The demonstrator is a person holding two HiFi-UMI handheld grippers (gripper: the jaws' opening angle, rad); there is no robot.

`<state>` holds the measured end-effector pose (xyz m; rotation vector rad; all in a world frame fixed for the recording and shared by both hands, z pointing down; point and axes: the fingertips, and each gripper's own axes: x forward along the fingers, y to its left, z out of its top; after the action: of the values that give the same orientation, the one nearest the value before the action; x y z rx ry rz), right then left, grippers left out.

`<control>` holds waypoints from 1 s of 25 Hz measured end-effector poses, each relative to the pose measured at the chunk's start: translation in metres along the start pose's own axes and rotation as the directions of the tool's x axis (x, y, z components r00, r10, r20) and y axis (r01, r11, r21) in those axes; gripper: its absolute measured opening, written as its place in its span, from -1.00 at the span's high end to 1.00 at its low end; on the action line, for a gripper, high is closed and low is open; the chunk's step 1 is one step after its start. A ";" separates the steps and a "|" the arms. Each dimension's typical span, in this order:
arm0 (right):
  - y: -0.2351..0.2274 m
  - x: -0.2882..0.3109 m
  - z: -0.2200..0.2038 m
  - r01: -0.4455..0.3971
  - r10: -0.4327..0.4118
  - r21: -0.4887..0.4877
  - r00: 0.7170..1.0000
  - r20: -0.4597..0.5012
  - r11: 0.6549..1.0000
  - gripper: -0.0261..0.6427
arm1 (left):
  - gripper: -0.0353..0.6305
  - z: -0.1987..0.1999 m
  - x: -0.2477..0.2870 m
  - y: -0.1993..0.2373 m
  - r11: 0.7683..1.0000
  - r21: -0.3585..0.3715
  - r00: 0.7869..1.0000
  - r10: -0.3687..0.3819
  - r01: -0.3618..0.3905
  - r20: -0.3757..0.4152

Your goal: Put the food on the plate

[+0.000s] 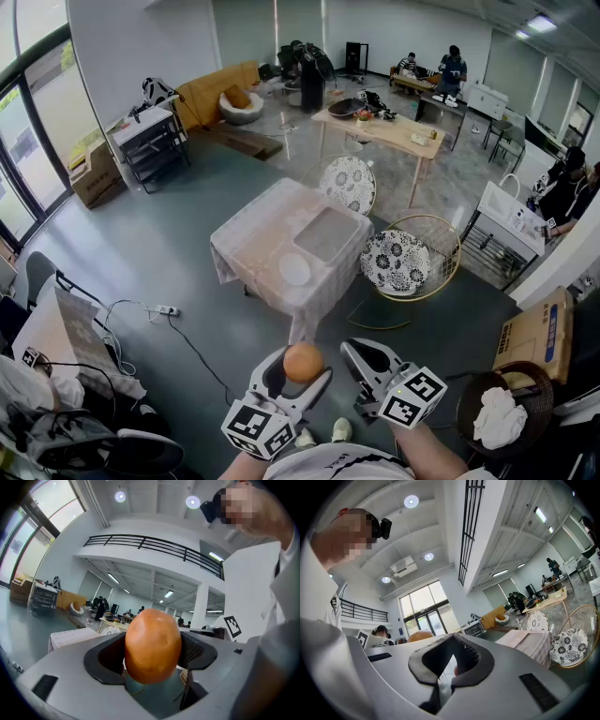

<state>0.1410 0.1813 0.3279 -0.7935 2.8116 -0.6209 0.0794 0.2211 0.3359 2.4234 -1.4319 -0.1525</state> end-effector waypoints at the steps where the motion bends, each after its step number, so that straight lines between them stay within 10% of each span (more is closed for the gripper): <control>1: 0.001 0.001 0.000 0.002 -0.002 -0.002 1.000 0.001 1.000 0.89 | -0.16 0.000 -0.001 0.001 1.000 0.000 1.000 -0.002 0.002 0.000; 25: 0.027 0.032 -0.010 0.009 -0.009 0.004 0.999 0.032 1.000 0.89 | -0.16 0.006 -0.034 0.043 1.000 0.023 1.000 0.014 -0.014 0.005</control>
<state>0.0988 0.1885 0.3242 -0.8084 2.7787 -0.6098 0.0250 0.2302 0.3421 2.4324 -1.4603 -0.1390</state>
